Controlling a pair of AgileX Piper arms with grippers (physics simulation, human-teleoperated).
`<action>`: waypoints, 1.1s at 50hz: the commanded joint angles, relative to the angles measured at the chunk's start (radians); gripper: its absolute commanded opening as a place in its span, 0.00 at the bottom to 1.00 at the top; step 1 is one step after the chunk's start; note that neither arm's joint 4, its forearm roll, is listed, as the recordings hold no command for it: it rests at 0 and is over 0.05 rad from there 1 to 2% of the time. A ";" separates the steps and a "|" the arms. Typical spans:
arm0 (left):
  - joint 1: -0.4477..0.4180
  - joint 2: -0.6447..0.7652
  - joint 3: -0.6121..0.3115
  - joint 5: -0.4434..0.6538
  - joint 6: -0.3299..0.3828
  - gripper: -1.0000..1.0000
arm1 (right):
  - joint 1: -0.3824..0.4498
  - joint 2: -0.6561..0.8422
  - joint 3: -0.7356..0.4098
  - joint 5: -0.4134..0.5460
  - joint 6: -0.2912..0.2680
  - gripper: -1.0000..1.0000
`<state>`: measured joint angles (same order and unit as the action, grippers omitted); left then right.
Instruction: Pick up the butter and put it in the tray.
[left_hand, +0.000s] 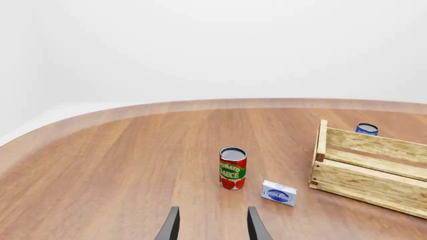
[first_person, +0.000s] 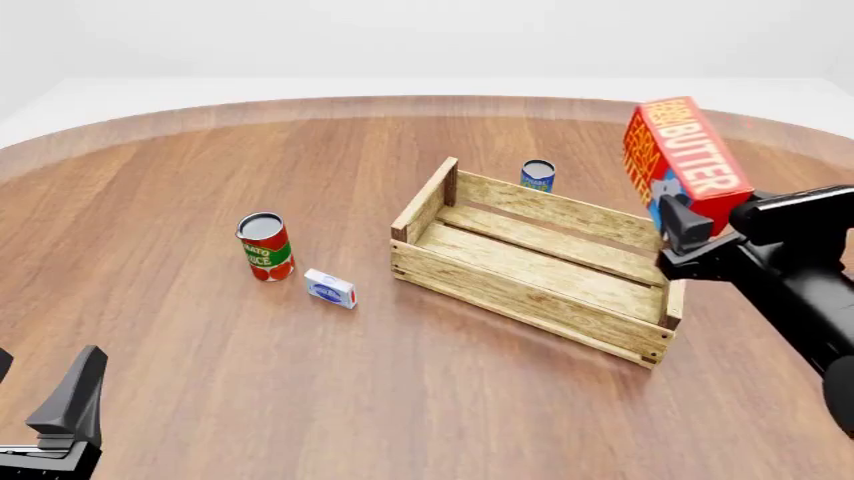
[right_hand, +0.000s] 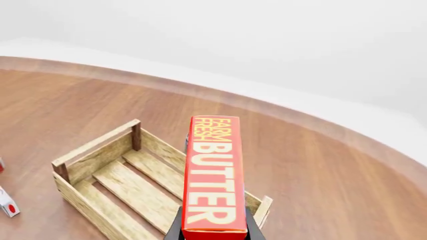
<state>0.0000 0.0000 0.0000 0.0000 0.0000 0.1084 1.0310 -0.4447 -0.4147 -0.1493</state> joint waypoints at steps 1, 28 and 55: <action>0.000 0.000 0.000 0.000 0.000 1.00 | 0.018 0.058 -0.042 -0.036 0.033 0.00; 0.000 0.000 0.000 0.000 0.000 1.00 | 0.055 0.205 -0.104 -0.091 0.031 0.00; 0.000 0.000 0.000 0.000 0.000 1.00 | 0.094 0.355 -0.218 -0.076 0.020 0.00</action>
<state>0.0000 0.0000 0.0000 0.0000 0.0000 0.1865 1.3415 -0.6070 -0.4894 -0.1425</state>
